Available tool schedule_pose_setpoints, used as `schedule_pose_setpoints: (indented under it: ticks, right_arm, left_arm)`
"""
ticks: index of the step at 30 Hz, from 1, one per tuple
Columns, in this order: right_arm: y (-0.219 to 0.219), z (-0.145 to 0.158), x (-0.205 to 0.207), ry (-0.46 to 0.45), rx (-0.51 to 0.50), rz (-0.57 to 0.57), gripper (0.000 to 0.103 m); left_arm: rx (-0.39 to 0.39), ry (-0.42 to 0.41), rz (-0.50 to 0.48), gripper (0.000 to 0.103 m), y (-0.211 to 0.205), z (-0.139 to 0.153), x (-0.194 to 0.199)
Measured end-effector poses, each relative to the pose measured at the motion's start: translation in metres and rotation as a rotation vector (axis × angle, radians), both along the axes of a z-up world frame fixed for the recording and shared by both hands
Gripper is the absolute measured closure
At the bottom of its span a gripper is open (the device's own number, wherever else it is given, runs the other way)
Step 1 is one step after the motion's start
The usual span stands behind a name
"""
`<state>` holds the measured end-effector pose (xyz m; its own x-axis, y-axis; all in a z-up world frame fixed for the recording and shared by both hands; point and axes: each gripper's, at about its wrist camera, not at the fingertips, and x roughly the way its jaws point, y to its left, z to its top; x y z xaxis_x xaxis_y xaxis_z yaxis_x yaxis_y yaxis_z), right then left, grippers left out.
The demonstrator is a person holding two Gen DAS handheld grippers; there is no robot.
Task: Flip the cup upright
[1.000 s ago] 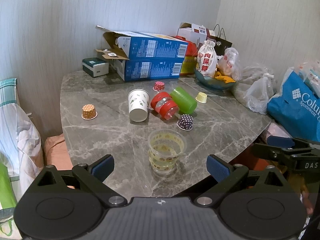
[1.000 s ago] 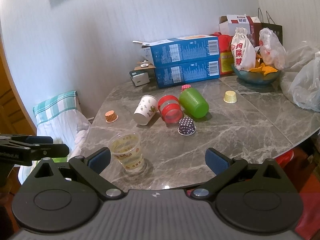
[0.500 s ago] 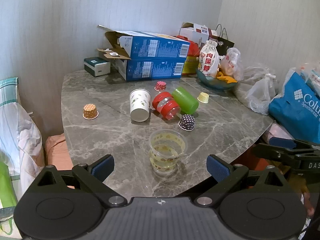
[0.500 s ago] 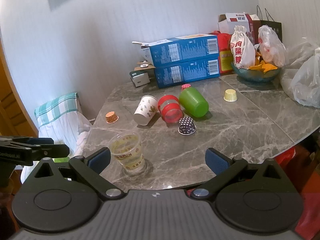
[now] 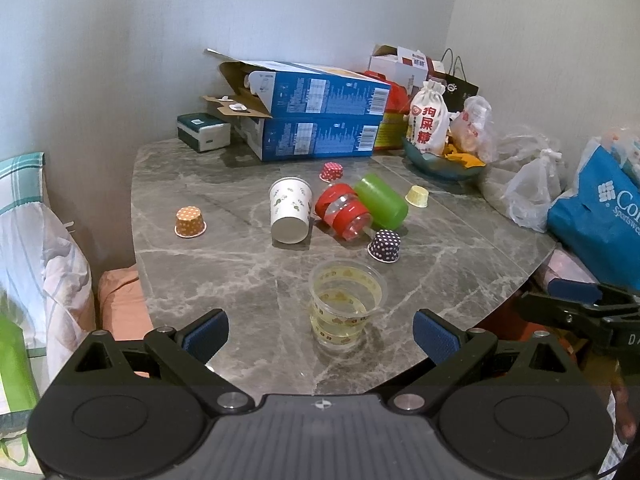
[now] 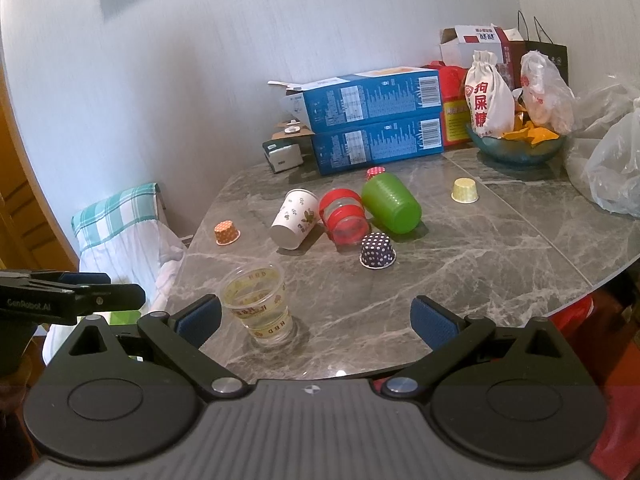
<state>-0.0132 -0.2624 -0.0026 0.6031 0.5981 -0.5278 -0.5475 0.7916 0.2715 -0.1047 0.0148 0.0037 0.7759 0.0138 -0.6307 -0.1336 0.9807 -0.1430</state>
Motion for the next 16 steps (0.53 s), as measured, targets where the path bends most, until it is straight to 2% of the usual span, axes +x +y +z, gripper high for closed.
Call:
schedule_pose_setpoints:
  ticks: [16]
  right_arm:
    - [0.0042, -0.0057, 0.0029, 0.011, 0.0, 0.008, 0.001]
  left_arm:
    - [0.019, -0.044, 0.0, 0.003, -0.0003, -0.0005, -0.0004]
